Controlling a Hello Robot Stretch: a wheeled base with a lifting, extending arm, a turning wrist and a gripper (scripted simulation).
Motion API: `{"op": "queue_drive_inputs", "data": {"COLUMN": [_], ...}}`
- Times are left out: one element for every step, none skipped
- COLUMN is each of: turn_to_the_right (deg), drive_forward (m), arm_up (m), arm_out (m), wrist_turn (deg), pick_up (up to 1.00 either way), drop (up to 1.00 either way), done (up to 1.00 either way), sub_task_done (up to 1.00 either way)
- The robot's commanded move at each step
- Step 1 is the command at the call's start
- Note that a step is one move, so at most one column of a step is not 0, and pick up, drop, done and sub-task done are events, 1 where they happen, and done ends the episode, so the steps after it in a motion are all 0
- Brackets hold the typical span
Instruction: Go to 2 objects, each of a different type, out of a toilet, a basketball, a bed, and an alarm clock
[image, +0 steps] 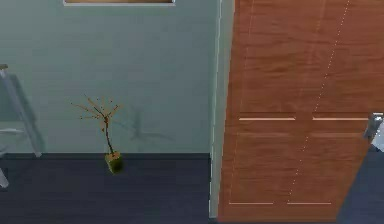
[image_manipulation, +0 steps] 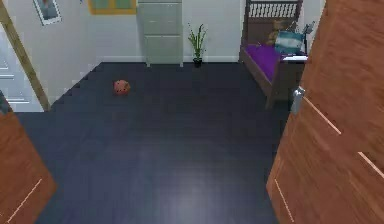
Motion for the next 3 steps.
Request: {"op": "queue_drive_inputs", "data": {"turn_to_the_right": [-45.0, -45.0, -24.0], "drive_forward": [0.0, 0.0, 0.0], "arm_up": [0.0, 0.0, 0.0], "arm_out": [0.0, 0.0, 0.0], "wrist_turn": [0.0, 0.0, 0.0], "pick_up": [0.0, 0.0, 0.0], "drop": [0.0, 0.0, 0.0], "done": [0.0, 0.0, 0.0], "sub_task_done": [0.0, 0.0, 0.0]}}
